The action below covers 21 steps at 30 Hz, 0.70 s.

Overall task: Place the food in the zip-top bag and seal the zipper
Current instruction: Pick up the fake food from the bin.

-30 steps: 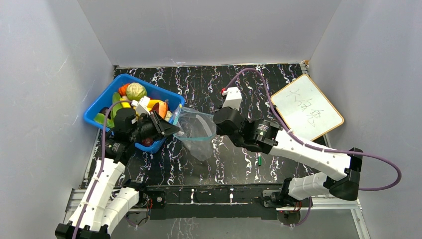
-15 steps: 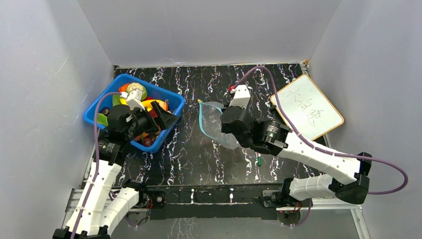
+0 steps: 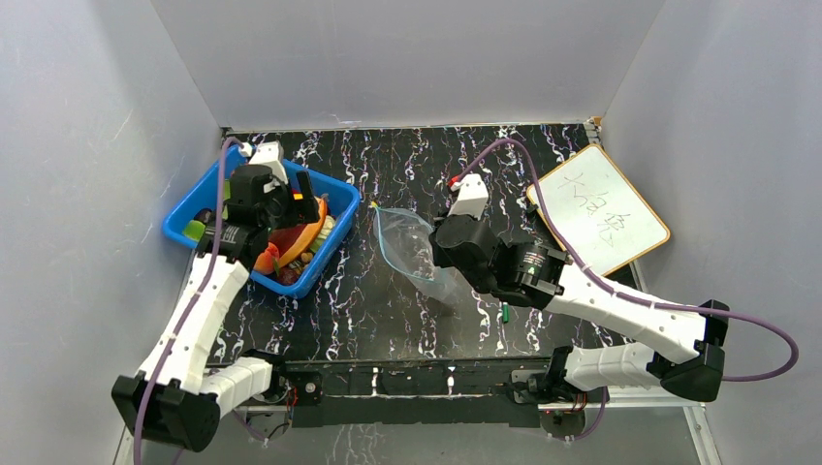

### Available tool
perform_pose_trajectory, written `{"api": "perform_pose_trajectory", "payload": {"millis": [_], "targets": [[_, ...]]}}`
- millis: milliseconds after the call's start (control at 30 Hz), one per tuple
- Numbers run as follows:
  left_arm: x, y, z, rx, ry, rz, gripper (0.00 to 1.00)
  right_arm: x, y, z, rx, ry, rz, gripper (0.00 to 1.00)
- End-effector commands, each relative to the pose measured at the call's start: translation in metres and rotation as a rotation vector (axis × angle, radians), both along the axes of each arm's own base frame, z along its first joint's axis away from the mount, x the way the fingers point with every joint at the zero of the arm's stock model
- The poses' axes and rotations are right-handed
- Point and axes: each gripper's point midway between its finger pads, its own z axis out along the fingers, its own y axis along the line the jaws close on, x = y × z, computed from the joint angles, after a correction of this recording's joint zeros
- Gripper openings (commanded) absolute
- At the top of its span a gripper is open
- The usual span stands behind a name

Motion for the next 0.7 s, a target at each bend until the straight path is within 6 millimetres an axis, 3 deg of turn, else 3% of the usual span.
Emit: {"api": "perform_pose_trajectory", "payload": {"millis": [0, 100, 167, 400, 667], "targets": [[0.018, 0.005, 0.005, 0.148, -0.034, -0.079, 0.77, 0.001, 0.008, 0.021, 0.098, -0.043, 0.015, 0.0], [0.028, -0.004, -0.011, 0.21, -0.046, -0.194, 0.75, 0.001, 0.009, 0.021, 0.1, -0.044, 0.022, 0.0], [0.034, 0.001, -0.021, 0.259, -0.041, -0.196, 0.73, 0.001, 0.009, 0.02, 0.097, -0.046, 0.023, 0.0], [0.053, -0.006, -0.029, 0.311, -0.084, -0.209, 0.68, 0.002, 0.01, 0.02, 0.09, -0.055, 0.027, 0.0], [0.061, -0.011, -0.058, 0.371, -0.001, -0.2, 0.78, 0.003, 0.011, 0.023, 0.096, -0.062, 0.027, 0.0]]}}
